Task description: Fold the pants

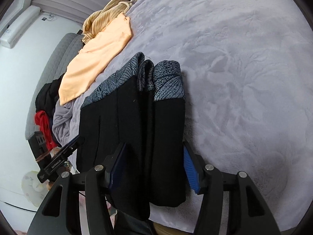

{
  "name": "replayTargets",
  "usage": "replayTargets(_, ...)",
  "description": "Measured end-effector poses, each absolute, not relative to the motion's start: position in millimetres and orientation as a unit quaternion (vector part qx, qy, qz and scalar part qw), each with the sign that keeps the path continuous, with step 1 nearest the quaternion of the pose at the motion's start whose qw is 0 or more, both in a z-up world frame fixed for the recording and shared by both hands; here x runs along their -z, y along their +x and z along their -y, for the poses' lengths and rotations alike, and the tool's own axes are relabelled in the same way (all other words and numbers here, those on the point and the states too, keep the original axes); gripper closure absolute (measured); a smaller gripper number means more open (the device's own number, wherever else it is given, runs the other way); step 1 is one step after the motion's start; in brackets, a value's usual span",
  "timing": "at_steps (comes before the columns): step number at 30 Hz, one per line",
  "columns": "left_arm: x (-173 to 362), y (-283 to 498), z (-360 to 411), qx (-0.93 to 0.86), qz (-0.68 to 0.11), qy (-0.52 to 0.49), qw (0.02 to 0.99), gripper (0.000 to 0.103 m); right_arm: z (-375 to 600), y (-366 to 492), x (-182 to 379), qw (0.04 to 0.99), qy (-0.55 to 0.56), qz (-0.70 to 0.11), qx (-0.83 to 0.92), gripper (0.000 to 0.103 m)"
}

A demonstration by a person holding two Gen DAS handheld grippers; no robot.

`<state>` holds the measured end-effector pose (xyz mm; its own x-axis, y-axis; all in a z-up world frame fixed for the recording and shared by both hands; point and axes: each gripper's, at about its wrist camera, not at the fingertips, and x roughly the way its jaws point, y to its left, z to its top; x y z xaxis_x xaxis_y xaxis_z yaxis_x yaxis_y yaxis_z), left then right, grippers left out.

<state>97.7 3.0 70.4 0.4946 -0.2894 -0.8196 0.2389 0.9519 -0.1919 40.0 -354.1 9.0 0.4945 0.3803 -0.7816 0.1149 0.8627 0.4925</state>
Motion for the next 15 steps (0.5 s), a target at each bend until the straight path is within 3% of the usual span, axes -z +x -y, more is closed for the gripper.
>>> replayTargets(2,-82,99,-12,0.14,-0.459,-0.03,0.877,0.023,361,35,-22,0.843,0.238,-0.48,-0.056,0.047)
replayTargets(3,-84,105,-16,0.141,-0.454,-0.041,0.879,0.023,364,31,-30,0.852,0.235,-0.465,-0.046,0.065)
replayTargets(5,-89,118,-22,0.151,-0.45,-0.069,0.877,0.023,366,30,-45,0.863,0.239,-0.442,-0.051,0.085)
replayTargets(10,-67,155,1,0.123,-0.475,-0.048,0.87,0.023,330,57,-58,0.878,0.194,-0.433,-0.067,0.085)
replayTargets(13,-35,165,20,0.104,-0.503,-0.027,0.858,0.012,309,75,-40,0.873,0.156,-0.458,-0.059,0.085)
replayTargets(15,-31,159,16,0.104,-0.492,-0.04,0.863,0.011,302,83,-25,0.876,0.127,-0.463,-0.041,0.085)
